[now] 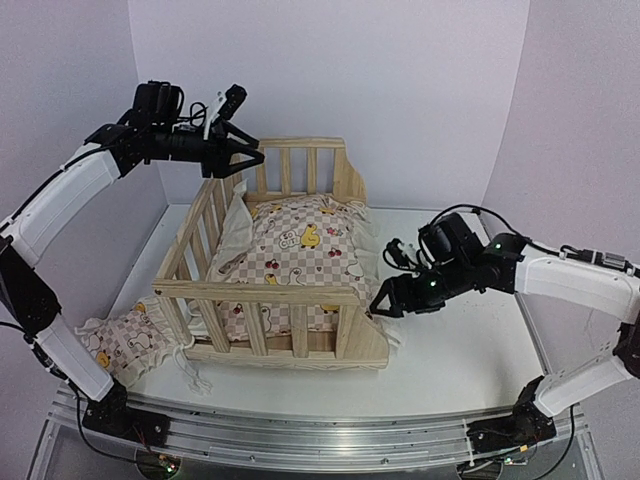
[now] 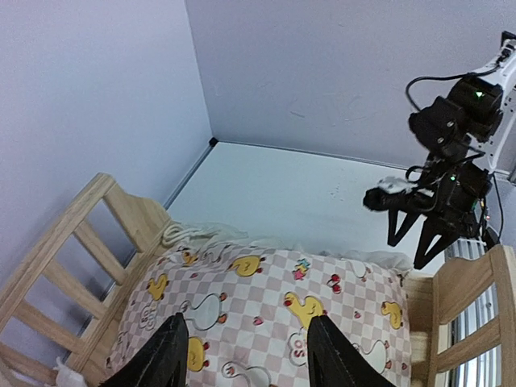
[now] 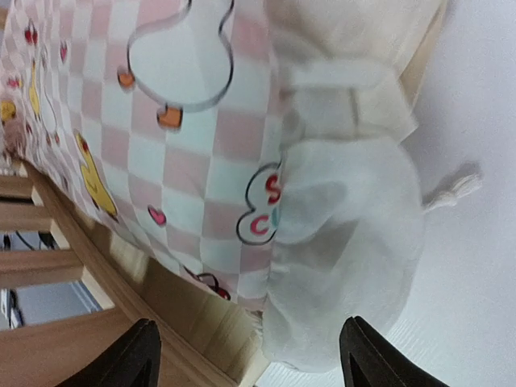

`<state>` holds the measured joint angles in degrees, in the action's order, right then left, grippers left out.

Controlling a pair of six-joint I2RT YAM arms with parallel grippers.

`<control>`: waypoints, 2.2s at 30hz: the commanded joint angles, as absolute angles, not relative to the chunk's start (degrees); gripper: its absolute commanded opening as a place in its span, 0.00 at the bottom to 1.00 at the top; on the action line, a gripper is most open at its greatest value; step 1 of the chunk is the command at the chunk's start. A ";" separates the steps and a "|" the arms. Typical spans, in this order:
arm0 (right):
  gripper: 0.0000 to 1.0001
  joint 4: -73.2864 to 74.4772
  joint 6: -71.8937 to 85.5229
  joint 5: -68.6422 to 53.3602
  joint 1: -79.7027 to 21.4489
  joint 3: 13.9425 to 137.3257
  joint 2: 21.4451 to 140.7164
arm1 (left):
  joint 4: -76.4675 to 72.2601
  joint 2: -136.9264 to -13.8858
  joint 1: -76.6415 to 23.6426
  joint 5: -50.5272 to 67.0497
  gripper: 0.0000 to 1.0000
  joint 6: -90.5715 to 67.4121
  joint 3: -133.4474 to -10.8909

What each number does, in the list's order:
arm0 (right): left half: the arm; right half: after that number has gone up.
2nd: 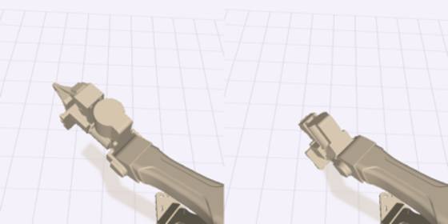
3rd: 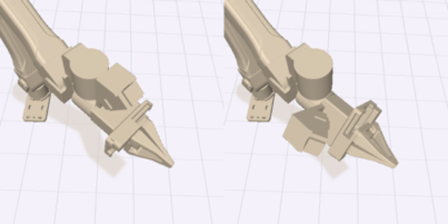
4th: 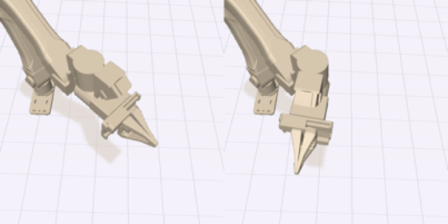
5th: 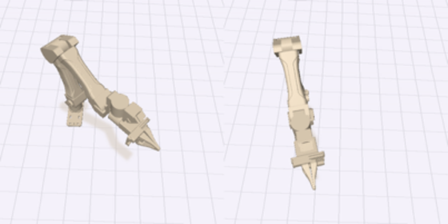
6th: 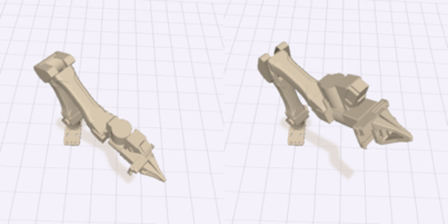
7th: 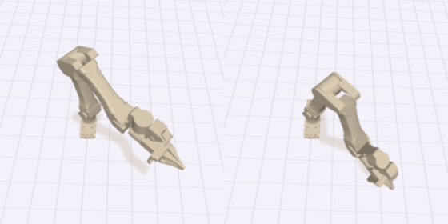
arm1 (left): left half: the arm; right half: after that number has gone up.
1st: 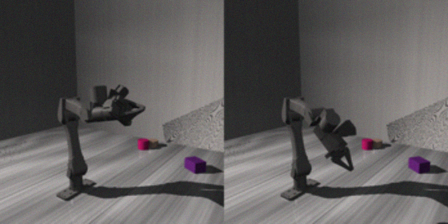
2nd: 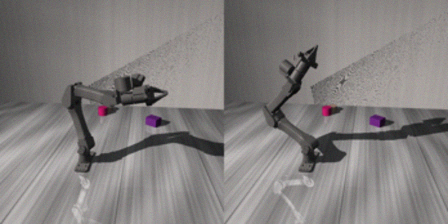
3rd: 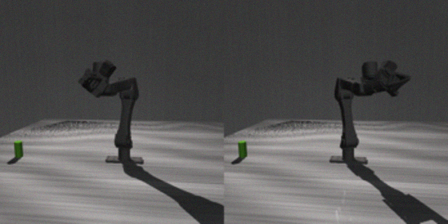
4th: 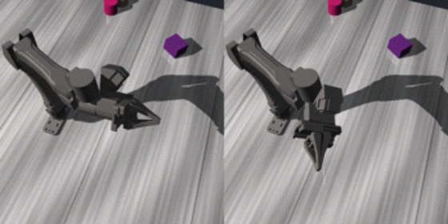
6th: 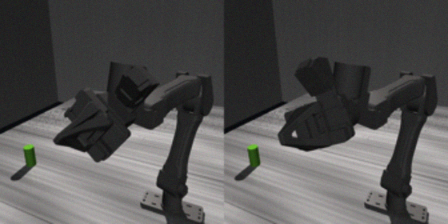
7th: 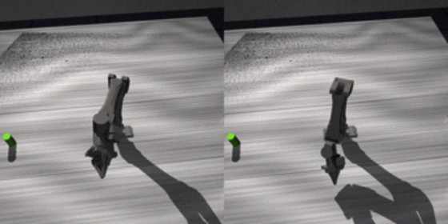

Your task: Set up the pet bed

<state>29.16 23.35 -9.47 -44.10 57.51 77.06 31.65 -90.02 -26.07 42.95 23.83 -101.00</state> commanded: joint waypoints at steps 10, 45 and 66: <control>0.21 18.08 11.94 -15.36 -44.38 58.44 86.09 | 34.81 -96.35 -41.00 34.48 0.52 29.65 -101.92; 0.00 5.98 21.96 -23.53 -44.38 84.41 94.79 | 22.71 -95.72 -42.25 40.75 0.49 29.85 -87.24; 0.33 17.51 16.72 -19.53 -38.76 57.66 75.13 | 14.01 -93.72 -38.76 27.04 0.00 24.25 -84.36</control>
